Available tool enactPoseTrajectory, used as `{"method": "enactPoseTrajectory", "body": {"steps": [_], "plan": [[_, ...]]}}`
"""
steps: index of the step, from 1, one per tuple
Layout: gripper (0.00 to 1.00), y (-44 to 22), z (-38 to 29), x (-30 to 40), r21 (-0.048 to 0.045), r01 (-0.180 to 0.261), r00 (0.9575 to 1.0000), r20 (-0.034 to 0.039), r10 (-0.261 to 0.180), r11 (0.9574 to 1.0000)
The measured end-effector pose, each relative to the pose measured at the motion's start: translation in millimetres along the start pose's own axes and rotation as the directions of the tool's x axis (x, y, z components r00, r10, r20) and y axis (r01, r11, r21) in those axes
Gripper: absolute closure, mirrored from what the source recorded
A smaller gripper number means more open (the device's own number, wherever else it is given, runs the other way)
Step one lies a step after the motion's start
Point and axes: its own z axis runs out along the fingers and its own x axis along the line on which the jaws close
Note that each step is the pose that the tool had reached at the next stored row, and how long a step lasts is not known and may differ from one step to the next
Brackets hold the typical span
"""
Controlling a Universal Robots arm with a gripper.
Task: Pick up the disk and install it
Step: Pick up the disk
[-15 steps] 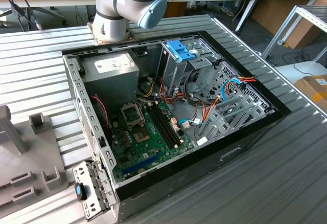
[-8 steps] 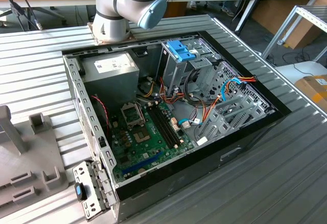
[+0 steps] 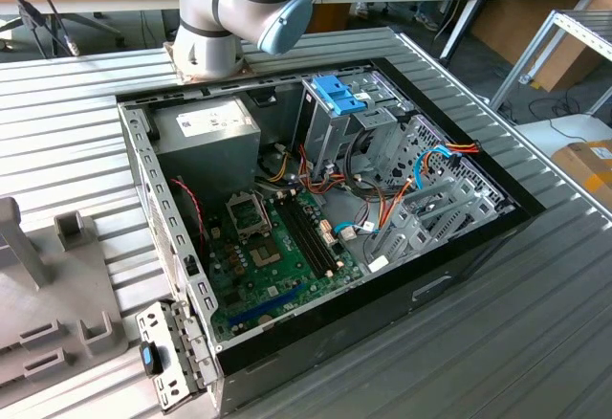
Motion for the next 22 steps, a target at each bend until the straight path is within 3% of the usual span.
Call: {"method": "enactPoseTrajectory", "body": {"steps": [9,16,22], "plan": [[0.64,0.1,-6.5,-0.2,-0.0001,0.000,1.0000,0.0000,0.000,1.0000],[0.64,0.4,-17.9,-0.5,-0.0001,0.000,1.0000,0.0000,0.000,1.0000],[0.64,0.4,-18.2,-0.5,0.0000,0.000,1.0000,0.0000,0.000,1.0000]]}}
